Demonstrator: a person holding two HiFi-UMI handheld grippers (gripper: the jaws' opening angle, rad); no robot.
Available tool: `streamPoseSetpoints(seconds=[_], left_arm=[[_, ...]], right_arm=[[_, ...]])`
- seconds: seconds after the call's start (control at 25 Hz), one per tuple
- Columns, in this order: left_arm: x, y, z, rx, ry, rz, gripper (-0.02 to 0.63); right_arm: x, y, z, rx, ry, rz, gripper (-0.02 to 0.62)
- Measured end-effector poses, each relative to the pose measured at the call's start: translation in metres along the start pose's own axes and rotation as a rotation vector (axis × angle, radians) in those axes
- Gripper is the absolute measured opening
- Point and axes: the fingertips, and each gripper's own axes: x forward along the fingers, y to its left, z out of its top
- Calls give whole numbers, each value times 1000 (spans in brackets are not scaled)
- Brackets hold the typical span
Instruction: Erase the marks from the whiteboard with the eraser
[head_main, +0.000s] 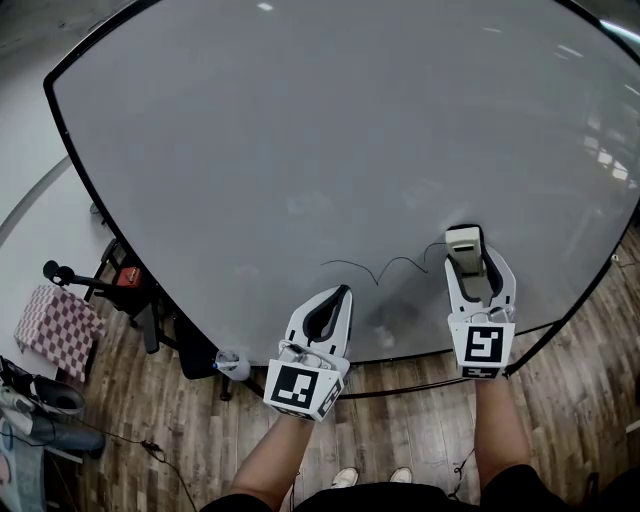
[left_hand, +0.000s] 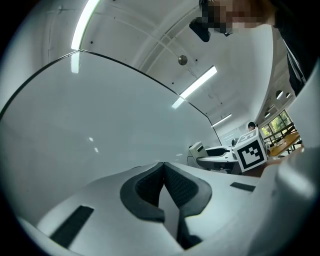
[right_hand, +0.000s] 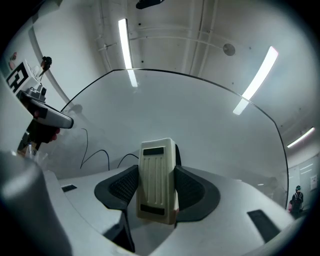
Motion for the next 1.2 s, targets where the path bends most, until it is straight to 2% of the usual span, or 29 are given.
streamPoseSetpoints(seconds=[0.28,0.6,1.2], left_arm=[[-15,15,-3,-4,-6,-16,20],[-21,40,-8,20,2,3,20],[-21,48,-10,7,18,27,18]], right_arm=[[8,35,5,23,7,18,250],[22,71,11,68,26,36,250],[16,76,10,168,18,32,250]])
